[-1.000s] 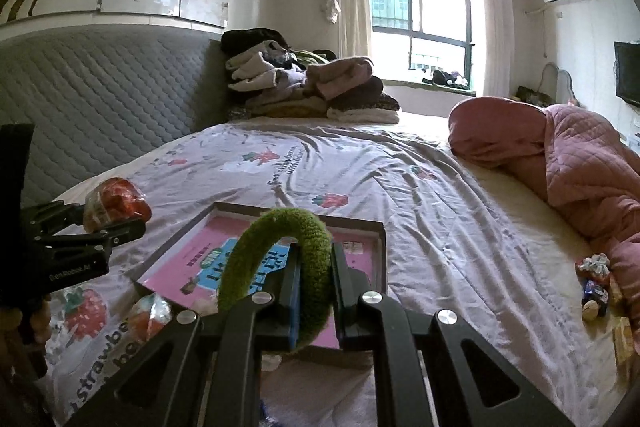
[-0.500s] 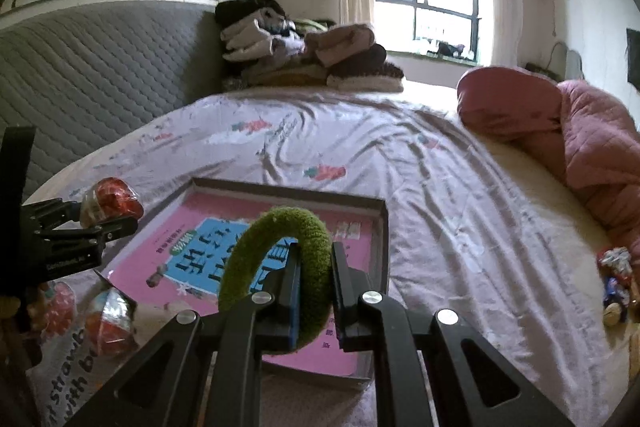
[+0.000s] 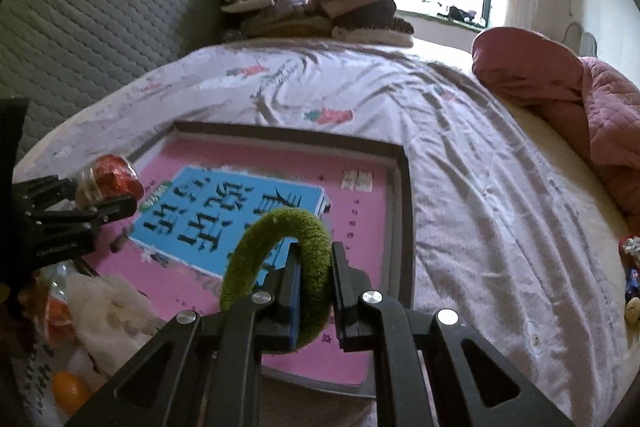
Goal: Organize objects
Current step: 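Carry wrapped egg in left tool and green ring in right tool over pink tray, then lower and release wrapped egg with left tool while right tool releases ring in tray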
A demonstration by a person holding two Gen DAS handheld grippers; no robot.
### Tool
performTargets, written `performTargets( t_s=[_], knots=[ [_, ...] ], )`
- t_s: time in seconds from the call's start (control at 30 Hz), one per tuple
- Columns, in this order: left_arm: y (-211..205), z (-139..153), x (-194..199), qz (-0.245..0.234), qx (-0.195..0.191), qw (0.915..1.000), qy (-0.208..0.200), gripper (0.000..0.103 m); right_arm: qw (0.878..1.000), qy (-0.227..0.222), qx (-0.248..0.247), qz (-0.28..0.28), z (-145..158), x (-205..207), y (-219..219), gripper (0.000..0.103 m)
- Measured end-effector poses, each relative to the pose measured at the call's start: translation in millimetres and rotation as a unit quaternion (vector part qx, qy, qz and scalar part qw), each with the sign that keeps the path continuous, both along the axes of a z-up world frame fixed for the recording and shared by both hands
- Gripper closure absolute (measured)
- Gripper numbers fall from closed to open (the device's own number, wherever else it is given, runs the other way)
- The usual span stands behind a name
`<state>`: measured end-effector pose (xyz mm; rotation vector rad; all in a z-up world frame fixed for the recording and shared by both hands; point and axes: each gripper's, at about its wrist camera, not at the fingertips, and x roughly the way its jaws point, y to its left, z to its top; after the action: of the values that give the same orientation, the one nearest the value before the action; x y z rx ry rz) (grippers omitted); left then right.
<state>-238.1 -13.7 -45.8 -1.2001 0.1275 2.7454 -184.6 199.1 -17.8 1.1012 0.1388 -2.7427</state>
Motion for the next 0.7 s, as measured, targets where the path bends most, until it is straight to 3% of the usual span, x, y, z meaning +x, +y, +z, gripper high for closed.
performTargets(
  t_s=[0.4, 0.7],
  knots=[
    [6.4, -6.9, 0.3, 0.003, -0.029, 0.9994, -0.018, 0.044, 0.999, -0.028, -0.003, -0.015, -11.4, -2.5, 4.4, 0.089],
    [5.1, -6.0, 0.0, 0.002, -0.023, 0.9991, -0.035, 0.044, 0.999, -0.042, -0.014, -0.017, -11.1, -3.0, 5.6, 0.089]
  ],
)
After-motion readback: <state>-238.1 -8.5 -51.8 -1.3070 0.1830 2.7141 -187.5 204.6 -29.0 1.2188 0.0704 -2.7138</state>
